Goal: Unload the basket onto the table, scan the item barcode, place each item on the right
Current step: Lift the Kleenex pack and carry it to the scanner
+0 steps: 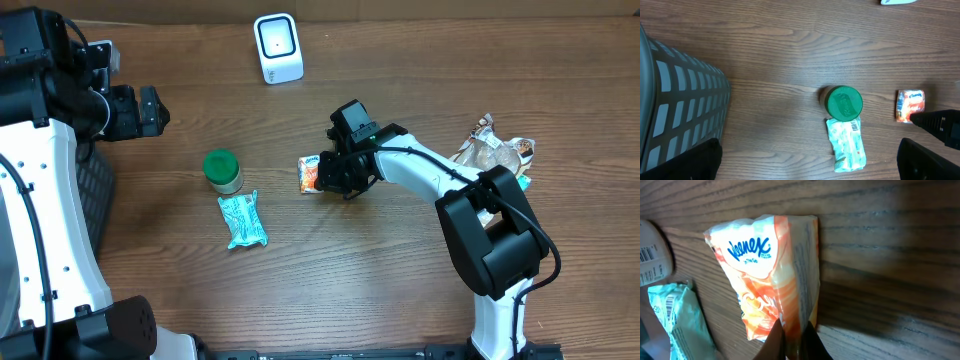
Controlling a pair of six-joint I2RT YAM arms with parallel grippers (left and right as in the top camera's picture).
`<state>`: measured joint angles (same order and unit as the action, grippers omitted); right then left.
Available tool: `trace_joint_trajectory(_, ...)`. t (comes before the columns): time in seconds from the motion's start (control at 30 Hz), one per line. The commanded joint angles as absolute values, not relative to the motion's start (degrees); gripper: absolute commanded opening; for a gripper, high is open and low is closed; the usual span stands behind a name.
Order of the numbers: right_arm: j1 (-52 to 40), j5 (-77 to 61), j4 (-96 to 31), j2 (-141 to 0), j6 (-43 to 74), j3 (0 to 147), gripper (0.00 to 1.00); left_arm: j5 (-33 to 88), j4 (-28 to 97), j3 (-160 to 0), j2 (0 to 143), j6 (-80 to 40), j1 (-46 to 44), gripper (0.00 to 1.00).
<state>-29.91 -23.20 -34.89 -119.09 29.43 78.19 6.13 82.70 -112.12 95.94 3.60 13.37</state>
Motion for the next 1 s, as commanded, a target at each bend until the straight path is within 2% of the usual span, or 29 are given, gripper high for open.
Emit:
trace_joint_trajectory(0.0,-28.25,-29.23,-35.83,-116.38,24.88,77.73,0.04,5.91,82.46,-112.14,96.23,4.73,13.1,0.99)
trace_joint_trajectory(0.23,-22.44,-57.36,-36.23,-105.27,14.94,77.73,0.04,5.91,82.46,-112.14,96.23,4.73,13.1,0.99)
trace_joint_trajectory(0.53,-15.2,-89.01,-34.09,-97.76,14.96,77.73,0.04,5.89,82.46,-112.14,96.23,4.73,13.1,1.0)
trace_joint_trajectory(0.7,-11.94,-89.93,-34.11,-97.47,23.59,77.82,0.04,5.91,82.46,-112.14,96.23,4.73,13.1,0.99)
trace_joint_trajectory(0.97,-10.52,-89.93,-34.26,-97.49,24.49,77.82,0.04,5.91,82.46,-112.14,96.23,4.73,13.1,1.0)
